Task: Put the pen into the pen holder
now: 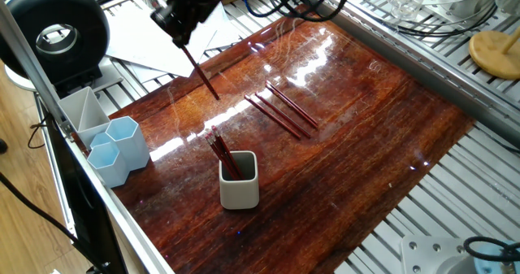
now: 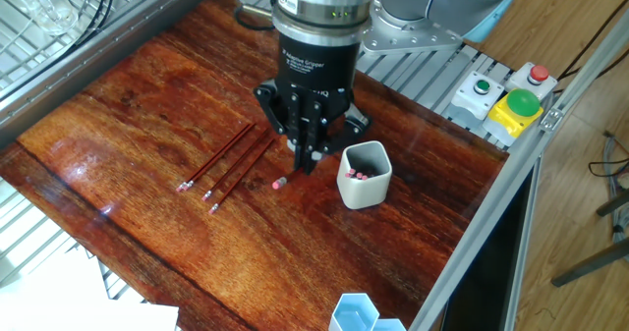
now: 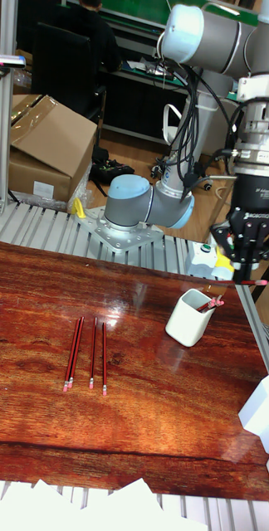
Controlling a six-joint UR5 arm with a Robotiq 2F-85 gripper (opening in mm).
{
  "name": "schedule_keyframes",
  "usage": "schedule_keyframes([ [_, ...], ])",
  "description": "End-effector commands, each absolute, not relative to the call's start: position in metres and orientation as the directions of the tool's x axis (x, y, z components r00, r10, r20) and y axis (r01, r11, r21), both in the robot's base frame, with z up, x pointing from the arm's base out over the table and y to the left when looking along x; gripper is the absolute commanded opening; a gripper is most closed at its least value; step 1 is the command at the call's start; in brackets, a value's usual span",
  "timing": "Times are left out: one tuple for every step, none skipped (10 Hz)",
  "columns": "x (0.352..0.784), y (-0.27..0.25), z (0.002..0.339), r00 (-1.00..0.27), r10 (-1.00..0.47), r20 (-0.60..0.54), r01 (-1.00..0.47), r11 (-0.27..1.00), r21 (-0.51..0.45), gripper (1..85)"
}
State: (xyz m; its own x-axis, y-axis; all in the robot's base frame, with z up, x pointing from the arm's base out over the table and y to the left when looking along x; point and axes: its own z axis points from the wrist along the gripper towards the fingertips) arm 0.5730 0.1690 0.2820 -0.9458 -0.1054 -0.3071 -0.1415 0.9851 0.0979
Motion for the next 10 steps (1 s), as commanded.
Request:
schedule_keyframes([
  [0.555,0.157,0.274,-0.968,-0.075,-0.239,-0.095,0.993,0.075,1.0],
  [0.555,0.152,0.273,-0.970,-0.067,-0.235,-0.083,0.995,0.059,1.0],
  [0.550,0.157,0.272,-0.975,-0.046,-0.216,-0.065,0.994,0.082,1.0],
  [0.544,0.152,0.271,-0.981,-0.046,-0.190,-0.060,0.996,0.066,1.0],
  [0.545,0.153,0.271,-0.980,-0.037,-0.193,-0.052,0.996,0.072,1.0],
  [0.554,0.156,0.273,-0.973,-0.033,-0.228,-0.053,0.995,0.082,1.0],
  [0.557,0.163,0.274,-0.960,-0.022,-0.278,-0.055,0.992,0.110,1.0],
  [0.552,0.166,0.267,-0.950,-0.019,-0.312,-0.059,0.991,0.118,1.0],
  [0.548,0.169,0.259,-0.943,-0.013,-0.332,-0.056,0.991,0.118,1.0],
  [0.542,0.170,0.251,-0.938,-0.014,-0.347,-0.053,0.993,0.102,1.0],
])
